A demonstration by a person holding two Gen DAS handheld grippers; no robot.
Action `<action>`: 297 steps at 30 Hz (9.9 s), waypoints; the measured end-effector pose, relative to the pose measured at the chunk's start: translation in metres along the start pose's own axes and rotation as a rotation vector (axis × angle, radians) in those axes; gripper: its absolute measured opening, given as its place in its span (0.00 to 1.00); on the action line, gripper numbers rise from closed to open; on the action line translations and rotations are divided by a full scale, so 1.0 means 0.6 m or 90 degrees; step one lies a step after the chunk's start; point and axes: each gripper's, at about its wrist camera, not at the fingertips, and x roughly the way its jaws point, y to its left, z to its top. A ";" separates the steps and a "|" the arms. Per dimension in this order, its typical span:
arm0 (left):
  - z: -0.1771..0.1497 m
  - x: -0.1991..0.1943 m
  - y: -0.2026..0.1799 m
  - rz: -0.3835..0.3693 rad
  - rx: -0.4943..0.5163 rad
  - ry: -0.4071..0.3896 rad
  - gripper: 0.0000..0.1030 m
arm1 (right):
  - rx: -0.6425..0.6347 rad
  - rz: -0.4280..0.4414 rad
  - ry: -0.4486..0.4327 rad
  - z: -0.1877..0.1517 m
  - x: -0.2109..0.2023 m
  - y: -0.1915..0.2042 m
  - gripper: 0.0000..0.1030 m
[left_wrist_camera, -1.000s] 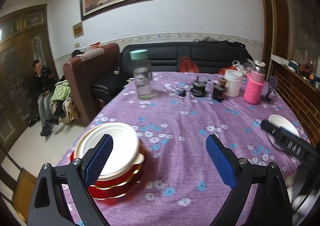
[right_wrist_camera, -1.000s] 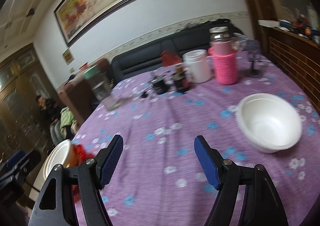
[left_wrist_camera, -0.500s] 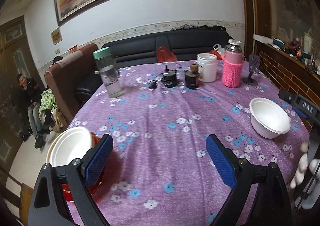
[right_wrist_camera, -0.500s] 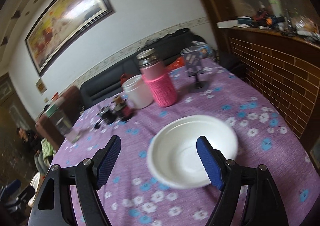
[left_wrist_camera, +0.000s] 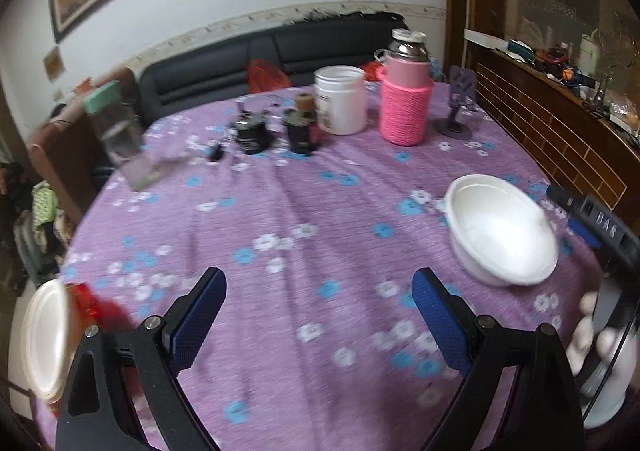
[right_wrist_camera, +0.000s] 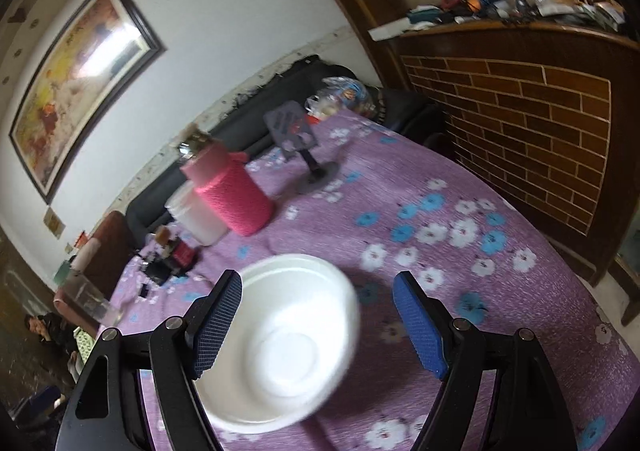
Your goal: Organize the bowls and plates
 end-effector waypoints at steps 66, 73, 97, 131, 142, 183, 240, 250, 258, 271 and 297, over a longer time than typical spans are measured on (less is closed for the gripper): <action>-0.074 -0.119 0.274 -0.028 -0.223 -0.043 0.18 | -0.293 0.288 0.135 -0.196 -0.067 0.426 0.16; -0.116 -0.178 0.413 0.051 -0.303 -0.080 0.18 | -0.345 0.357 0.195 -0.276 -0.066 0.569 0.17; -0.210 -0.137 0.583 0.108 -0.404 -0.056 0.46 | -0.481 0.301 0.251 -0.432 -0.010 0.731 0.18; -0.233 -0.270 0.508 0.241 -0.368 -0.233 0.91 | -0.405 0.319 0.075 -0.371 -0.109 0.664 0.78; -0.234 -0.285 0.413 0.259 -0.306 -0.261 1.00 | -0.334 0.251 0.045 -0.352 -0.142 0.536 0.87; -0.229 -0.207 0.284 0.157 -0.222 -0.141 1.00 | -0.391 0.204 0.120 -0.414 -0.129 0.476 0.89; -0.281 -0.273 0.393 0.296 -0.299 -0.234 1.00 | -0.365 0.206 0.212 -0.435 -0.075 0.516 0.89; -0.285 -0.221 0.414 0.216 -0.338 -0.130 1.00 | -0.450 0.214 0.208 -0.493 -0.106 0.537 0.89; -0.293 -0.208 0.408 0.215 -0.337 -0.100 1.00 | -0.500 0.220 0.181 -0.505 -0.118 0.562 0.89; -0.301 -0.193 0.422 0.192 -0.350 -0.082 1.00 | -0.527 0.224 0.168 -0.512 -0.122 0.590 0.89; -0.313 -0.195 0.431 0.220 -0.354 -0.081 1.00 | -0.530 0.228 0.177 -0.521 -0.121 0.600 0.89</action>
